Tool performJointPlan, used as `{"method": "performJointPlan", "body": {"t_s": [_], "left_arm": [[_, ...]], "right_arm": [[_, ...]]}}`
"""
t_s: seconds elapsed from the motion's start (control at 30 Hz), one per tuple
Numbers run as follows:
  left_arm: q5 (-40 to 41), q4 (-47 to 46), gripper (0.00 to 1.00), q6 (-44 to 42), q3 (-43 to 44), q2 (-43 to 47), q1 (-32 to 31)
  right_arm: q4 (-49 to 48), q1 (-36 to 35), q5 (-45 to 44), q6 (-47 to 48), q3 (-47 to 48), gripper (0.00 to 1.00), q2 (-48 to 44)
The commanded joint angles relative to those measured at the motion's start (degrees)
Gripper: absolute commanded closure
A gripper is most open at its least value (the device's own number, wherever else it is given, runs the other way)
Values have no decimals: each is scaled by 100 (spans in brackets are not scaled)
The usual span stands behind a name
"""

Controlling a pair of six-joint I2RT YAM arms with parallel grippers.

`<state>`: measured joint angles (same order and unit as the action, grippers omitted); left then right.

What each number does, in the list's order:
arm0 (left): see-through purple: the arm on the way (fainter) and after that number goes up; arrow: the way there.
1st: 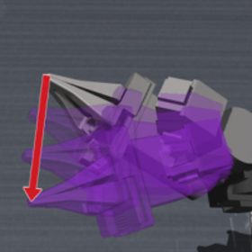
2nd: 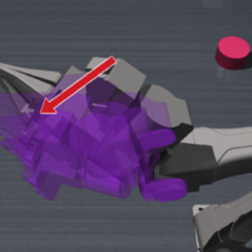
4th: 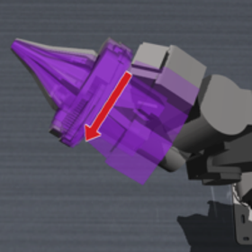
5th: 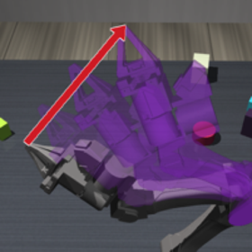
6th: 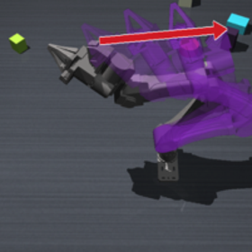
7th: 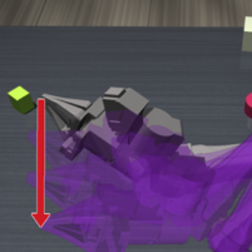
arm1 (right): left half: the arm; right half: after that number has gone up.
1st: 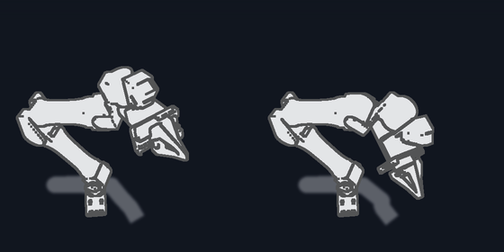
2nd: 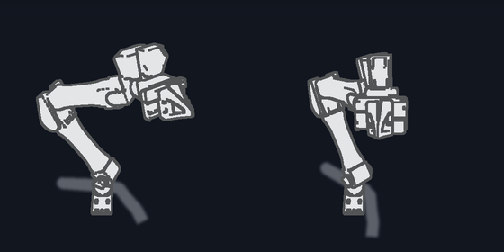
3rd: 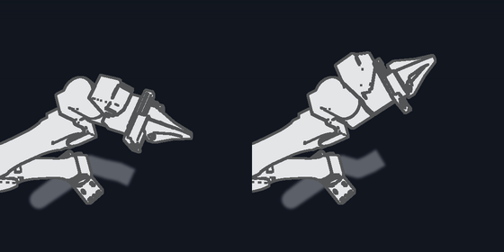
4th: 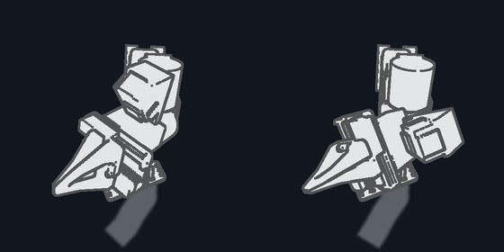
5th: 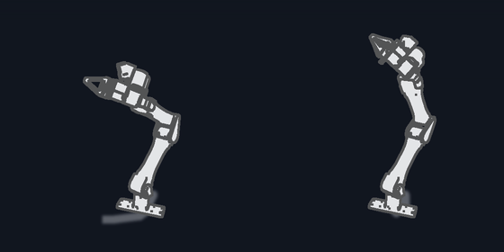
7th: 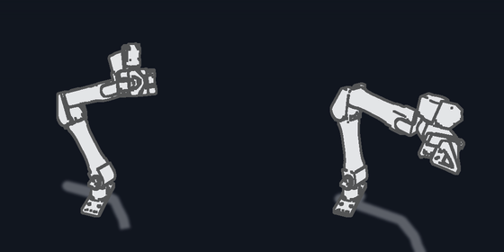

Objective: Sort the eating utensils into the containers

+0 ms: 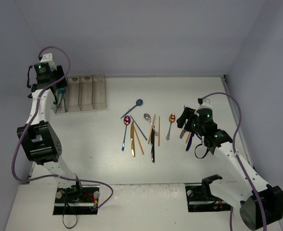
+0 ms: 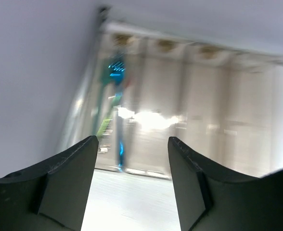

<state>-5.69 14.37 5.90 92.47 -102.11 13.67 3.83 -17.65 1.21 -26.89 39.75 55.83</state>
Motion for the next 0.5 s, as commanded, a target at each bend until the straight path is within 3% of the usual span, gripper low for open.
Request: {"method": "performJointPlan", "body": {"t_s": [0.0, 0.23, 0.37, 0.47], "left_arm": [[310, 24, 41, 716, -794, 1177, -1252], [434, 109, 40, 1360, -2501, 1992, -3277], [529, 172, 40, 1588, -2860, 1963, -4323], [742, 160, 40, 1760, -3038, 1774, -4727]], "right_arm": [[-215, 34, -41, 89, 121, 36, -259], [-181, 34, 19, 193, 28, 36, -420], [-181, 34, 28, 171, -63, 35, -502], [-181, 40, -12, 155, -101, 35, -578]]}}
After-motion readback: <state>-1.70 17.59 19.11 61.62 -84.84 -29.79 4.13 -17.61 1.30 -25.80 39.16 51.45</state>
